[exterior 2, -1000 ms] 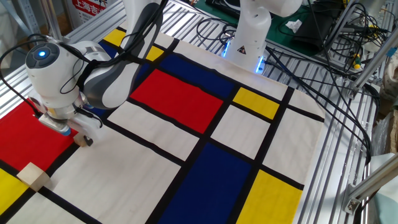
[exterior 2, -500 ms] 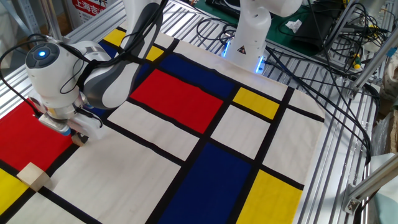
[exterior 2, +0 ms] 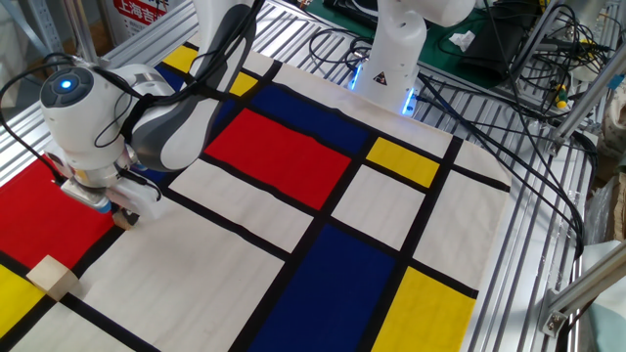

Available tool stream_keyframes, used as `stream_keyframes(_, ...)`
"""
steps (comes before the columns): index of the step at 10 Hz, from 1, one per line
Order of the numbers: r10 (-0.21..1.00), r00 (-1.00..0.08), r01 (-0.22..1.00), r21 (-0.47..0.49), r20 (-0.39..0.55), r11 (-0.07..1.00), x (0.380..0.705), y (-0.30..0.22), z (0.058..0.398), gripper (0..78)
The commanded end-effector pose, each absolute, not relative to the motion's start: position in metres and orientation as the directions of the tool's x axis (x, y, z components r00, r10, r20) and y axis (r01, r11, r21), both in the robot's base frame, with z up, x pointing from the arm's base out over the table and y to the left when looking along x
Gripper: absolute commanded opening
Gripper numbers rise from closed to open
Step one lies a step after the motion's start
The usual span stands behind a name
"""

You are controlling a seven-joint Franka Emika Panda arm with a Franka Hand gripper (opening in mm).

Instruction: Pick up the small block on the left and move it to the right

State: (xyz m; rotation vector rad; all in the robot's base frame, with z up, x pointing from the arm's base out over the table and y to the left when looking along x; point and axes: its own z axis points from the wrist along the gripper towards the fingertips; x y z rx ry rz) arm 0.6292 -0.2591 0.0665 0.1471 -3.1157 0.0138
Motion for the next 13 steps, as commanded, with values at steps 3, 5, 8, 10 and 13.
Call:
stream_keyframes(3, -0.097, -0.995, -0.097, -0.006, 0.023, 0.995, 0.631, -0.259, 0.087, 1.2)
stream_keyframes(5, -0.097, -0.995, -0.097, -0.006, 0.023, 0.995, 0.631, -0.259, 0.088, 1.2)
stream_keyframes(8, -0.092, -0.995, -0.093, -0.011, 0.023, 0.996, 0.631, -0.253, 0.089, 1.2)
stream_keyframes(10, -0.072, -0.997, -0.072, -0.017, 0.025, 0.997, 0.630, -0.238, 0.093, 1.2)
stream_keyframes(13, -0.047, -0.998, -0.047, -0.019, 0.029, 0.999, 0.628, -0.217, 0.099, 1.2)
